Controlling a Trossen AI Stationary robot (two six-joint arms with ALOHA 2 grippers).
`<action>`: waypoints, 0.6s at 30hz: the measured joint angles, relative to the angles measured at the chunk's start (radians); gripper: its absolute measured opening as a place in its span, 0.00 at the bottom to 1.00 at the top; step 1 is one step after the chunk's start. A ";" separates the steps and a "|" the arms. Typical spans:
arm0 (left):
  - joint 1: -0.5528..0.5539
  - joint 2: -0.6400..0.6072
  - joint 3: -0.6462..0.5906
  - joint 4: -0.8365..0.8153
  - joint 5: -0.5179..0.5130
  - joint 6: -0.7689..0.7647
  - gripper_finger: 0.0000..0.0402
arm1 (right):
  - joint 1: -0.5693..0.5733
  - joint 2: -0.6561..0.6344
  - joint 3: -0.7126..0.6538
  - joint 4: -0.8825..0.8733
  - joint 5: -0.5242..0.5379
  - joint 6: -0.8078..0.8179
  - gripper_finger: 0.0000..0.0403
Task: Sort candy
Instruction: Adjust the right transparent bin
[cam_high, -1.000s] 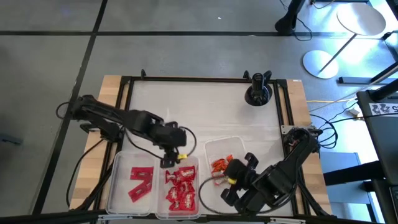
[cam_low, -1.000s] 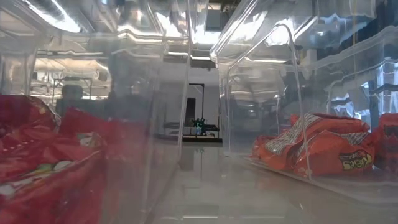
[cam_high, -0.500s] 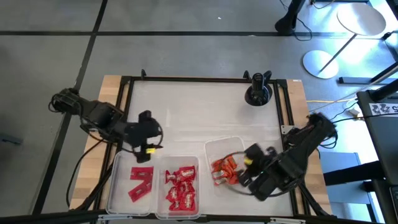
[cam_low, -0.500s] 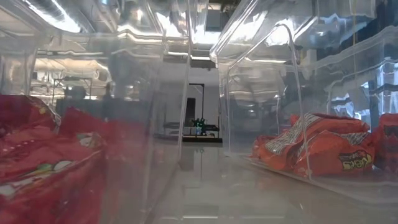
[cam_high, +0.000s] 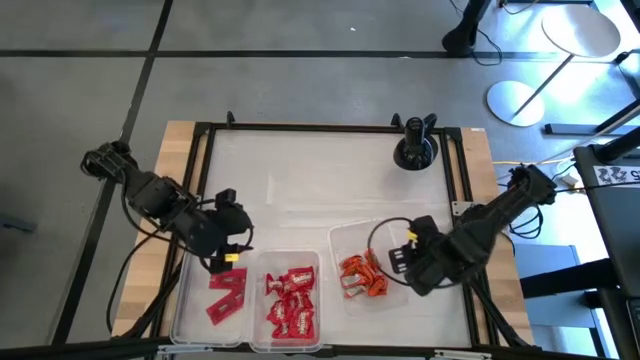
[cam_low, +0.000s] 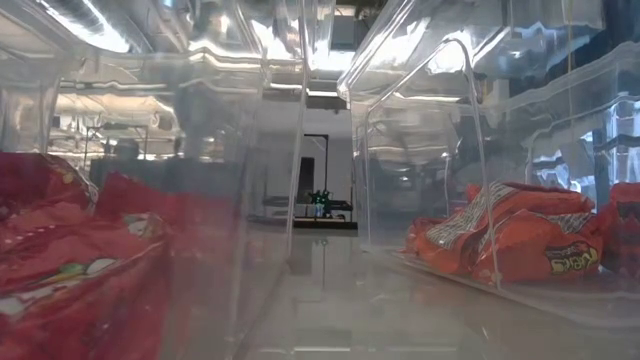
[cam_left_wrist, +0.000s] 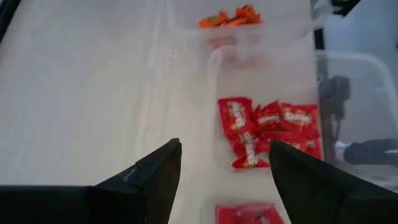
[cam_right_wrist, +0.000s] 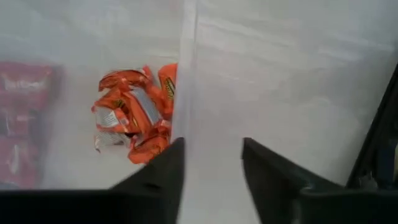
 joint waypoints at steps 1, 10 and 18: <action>-0.009 0.000 -0.005 -0.013 -0.009 -0.013 0.58 | -0.013 0.006 0.000 0.008 -0.003 -0.008 0.43; -0.048 0.000 -0.090 -0.023 -0.050 -0.091 0.58 | -0.076 0.033 -0.001 0.048 -0.018 -0.089 0.71; -0.073 0.000 -0.150 -0.024 -0.050 -0.118 0.58 | -0.114 0.062 -0.146 0.267 -0.082 -0.161 0.66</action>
